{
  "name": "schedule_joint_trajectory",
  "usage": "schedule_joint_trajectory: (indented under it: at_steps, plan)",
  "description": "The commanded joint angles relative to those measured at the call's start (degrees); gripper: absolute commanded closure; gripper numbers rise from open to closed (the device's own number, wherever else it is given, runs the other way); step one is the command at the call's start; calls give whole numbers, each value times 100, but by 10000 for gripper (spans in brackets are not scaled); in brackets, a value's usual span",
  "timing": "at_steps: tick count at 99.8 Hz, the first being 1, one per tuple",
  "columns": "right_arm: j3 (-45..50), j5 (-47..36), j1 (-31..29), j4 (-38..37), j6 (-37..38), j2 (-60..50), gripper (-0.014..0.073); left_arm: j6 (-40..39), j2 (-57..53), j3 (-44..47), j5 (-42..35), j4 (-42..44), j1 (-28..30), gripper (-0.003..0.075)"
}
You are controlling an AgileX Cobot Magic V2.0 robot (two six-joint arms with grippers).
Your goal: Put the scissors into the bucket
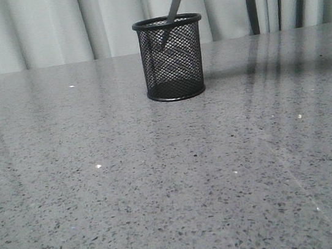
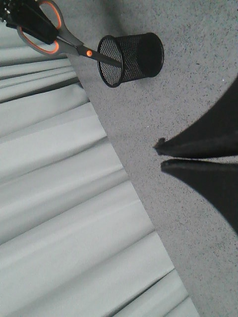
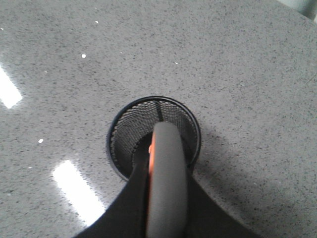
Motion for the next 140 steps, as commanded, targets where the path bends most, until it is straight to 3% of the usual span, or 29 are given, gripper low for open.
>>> schedule_joint_trajectory:
  at_steps: [1,82,96,113,120,140]
  plan:
    - [-254,-320,9,73,-67,-50,651,-51,47,-121,-501,-96,-37,740]
    - [-263,-555,9,12,-67,318,642,-51,65,-121,-481,-96,-37,740]
    - [-263,-555,9,12,-67,318,528,-51,65,-121,-481,-96,-37,740]
    - [-263,-555,9,12,-67,318,225,-51,65,-121,-481,-106,-37,740]
    - [-263,-555,9,12,-67,318,142,-51,65,-121,-481,-106,-37,740]
    - [-654,-296,9,22,-67,269,111,-51,65,-121,-481,-106,-37,740]
